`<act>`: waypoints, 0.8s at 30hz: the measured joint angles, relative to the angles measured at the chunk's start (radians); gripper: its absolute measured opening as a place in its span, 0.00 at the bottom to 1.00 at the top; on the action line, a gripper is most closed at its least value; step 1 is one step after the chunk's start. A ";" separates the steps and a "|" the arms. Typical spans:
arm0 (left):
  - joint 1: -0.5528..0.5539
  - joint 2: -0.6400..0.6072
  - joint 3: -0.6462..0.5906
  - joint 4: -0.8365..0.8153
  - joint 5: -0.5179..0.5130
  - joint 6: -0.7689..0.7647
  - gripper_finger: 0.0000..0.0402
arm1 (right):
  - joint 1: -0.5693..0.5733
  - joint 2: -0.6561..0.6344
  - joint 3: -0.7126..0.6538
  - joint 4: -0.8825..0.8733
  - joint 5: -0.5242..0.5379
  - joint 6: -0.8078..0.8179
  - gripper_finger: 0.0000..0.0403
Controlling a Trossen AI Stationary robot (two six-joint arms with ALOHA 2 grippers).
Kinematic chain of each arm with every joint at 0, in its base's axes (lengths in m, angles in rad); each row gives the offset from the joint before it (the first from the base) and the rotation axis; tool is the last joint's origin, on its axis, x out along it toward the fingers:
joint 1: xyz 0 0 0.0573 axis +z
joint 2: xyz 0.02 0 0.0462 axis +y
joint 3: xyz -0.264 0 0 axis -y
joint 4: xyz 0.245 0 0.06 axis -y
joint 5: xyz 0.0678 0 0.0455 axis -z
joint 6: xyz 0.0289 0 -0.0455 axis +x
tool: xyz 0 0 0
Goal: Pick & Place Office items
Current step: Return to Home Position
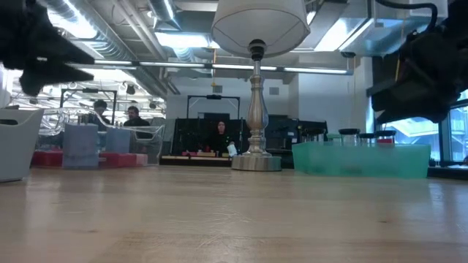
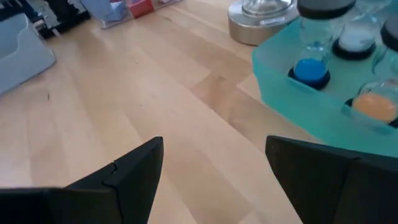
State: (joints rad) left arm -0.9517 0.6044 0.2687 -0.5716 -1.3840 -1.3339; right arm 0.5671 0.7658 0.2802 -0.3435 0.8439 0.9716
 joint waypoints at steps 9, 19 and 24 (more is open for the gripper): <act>0.012 0.000 -0.144 0.296 0.023 0.014 0.49 | 0.000 0.000 0.000 0.000 -0.005 0.039 0.71; 0.013 0.017 -0.214 0.450 0.116 0.235 0.49 | 0.000 0.000 0.000 0.000 -0.264 -0.038 0.71; 0.013 0.067 -0.214 0.450 0.114 0.346 0.49 | 0.000 0.000 0.000 0.000 -0.342 -0.038 0.71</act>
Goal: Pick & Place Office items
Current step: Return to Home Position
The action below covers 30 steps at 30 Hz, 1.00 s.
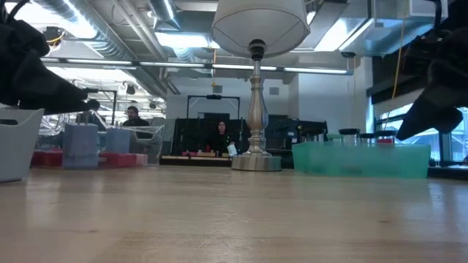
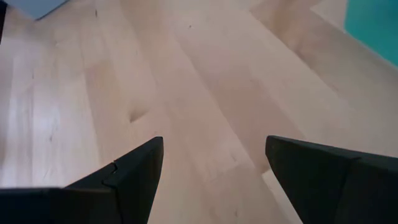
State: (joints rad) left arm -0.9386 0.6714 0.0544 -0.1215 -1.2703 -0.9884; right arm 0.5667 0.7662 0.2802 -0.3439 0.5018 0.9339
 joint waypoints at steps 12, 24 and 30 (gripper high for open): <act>0.005 0.055 -0.001 0.023 0.156 -0.046 0.49 | 0.000 0.000 0.000 0.000 -0.024 0.000 0.71; 0.005 0.054 -0.001 0.057 0.322 -0.050 0.49 | 0.000 0.000 0.000 0.000 -0.024 0.000 0.71; 0.006 0.026 -0.001 0.045 0.329 -0.045 0.49 | 0.000 0.000 0.000 0.000 -0.024 -0.001 0.71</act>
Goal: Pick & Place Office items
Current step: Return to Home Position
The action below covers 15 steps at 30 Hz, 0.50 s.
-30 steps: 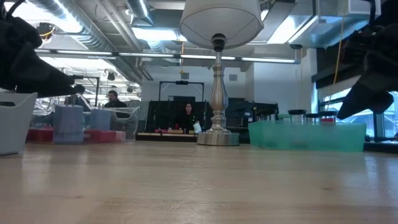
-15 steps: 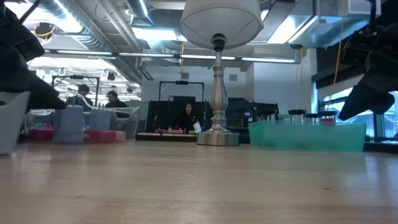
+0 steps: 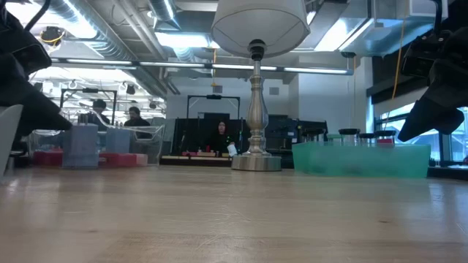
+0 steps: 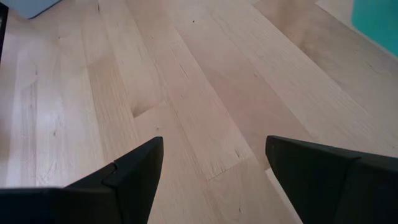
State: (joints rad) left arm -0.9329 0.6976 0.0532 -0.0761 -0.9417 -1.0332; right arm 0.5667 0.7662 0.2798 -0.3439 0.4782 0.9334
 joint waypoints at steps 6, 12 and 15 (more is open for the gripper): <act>0.001 -0.123 0.000 -0.006 0.012 0.003 0.49 | 0.000 0.000 0.000 0.000 0.000 0.000 0.71; 0.064 -0.247 0.000 -0.006 0.010 0.002 0.49 | 0.000 0.000 0.000 0.000 0.000 0.000 0.71; 0.108 -0.314 0.000 -0.005 0.009 0.000 0.49 | 0.000 0.000 0.000 0.000 0.000 0.000 0.71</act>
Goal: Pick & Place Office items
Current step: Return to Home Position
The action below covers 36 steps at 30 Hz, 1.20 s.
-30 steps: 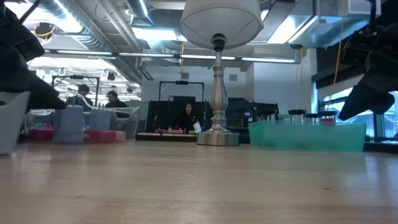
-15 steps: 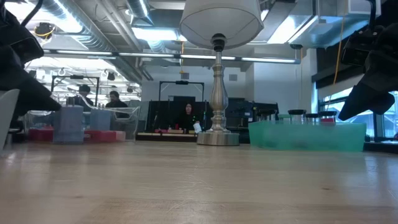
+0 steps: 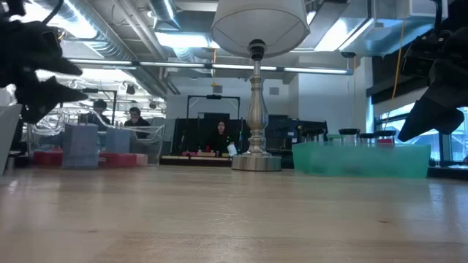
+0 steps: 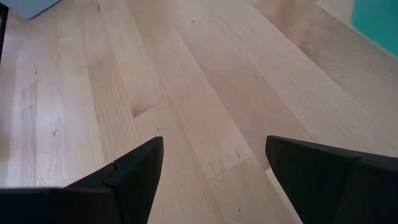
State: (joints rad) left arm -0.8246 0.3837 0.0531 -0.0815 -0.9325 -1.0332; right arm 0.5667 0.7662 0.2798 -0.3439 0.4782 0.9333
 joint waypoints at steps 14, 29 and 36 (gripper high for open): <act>0.232 -0.330 0.000 0.002 -0.008 -0.001 0.49 | -0.005 -0.155 0.000 -0.001 0.000 0.000 0.71; 0.396 -0.383 -0.001 0.004 -0.012 -0.003 0.49 | -0.117 -0.441 -0.112 0.010 0.003 0.000 0.71; 0.422 -0.383 -0.001 0.004 -0.013 0.000 0.49 | -0.149 -0.553 -0.160 0.032 -0.043 -0.004 0.71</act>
State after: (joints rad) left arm -0.4027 0.0002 0.0521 -0.0776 -0.9451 -1.0336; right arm 0.4179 0.2137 0.1193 -0.3124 0.4348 0.9293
